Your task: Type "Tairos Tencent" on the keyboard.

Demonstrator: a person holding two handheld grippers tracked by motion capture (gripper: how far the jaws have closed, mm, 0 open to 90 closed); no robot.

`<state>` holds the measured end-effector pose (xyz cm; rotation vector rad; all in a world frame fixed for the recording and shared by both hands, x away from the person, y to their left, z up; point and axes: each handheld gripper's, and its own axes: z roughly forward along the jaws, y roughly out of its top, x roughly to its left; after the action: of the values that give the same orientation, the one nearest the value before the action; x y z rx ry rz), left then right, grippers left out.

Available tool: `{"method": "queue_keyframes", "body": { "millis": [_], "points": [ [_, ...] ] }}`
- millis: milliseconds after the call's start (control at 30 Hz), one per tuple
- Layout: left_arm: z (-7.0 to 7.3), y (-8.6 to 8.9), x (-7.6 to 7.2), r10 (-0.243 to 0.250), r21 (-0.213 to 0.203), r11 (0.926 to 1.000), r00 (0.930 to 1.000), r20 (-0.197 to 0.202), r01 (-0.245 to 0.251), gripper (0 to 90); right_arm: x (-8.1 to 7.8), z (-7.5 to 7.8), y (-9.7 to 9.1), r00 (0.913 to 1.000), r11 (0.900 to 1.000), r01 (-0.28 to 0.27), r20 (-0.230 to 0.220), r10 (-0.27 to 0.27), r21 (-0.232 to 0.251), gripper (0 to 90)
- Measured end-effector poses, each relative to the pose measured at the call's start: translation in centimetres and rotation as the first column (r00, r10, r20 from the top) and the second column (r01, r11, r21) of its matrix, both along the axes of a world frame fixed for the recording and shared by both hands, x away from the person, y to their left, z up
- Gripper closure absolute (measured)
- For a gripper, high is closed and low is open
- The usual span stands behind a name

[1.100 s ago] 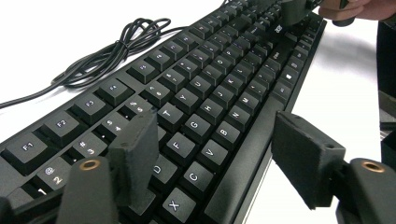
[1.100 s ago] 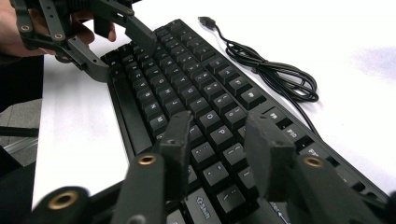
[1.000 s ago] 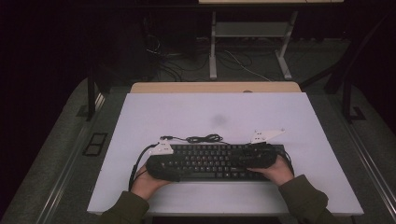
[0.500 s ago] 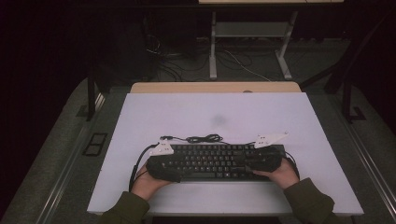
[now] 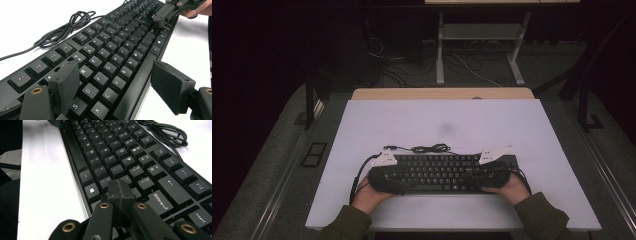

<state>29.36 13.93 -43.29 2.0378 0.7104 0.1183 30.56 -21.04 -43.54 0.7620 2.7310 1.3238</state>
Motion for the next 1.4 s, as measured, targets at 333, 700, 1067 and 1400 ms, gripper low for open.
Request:
{"method": "queue_keyframes", "body": {
  "millis": [333, 700, 1067, 1400],
  "points": [
    [0.0, 0.0, 0.0, 0.005, 0.001, 1.0, 1.0, 0.0, -0.005, 22.5, 0.1, -0.4, 0.1, 1.0, 0.9993, -0.003, -0.003, 0.002, -0.036, 89.4],
    [0.2, 0.1, 0.1, 0.017, -0.001, 0.9998, 0.9998, 0.003, -0.017, 22.7, 0.0, -0.5, 0.1, 1.0, 0.9995, -0.006, -0.004, 0.006, -0.032, 89.4],
    [0.9, 0.2, 1.1, 0.04, 0.006, 0.9992, 0.9989, 0.025, -0.04, 27.5, 0.1, -0.5, 0.1, 1.0, 0.9993, -0.006, -0.001, 0.006, -0.037, 89.5],
    [1.5, -0.8, 2.7, 0.012, 0.01, 0.9999, 0.9996, 0.024, -0.012, 38.5, 0.1, -0.5, 0.1, 1.0, 0.9994, -0.007, -0.006, 0.006, -0.033, 89.4]
  ]
}}
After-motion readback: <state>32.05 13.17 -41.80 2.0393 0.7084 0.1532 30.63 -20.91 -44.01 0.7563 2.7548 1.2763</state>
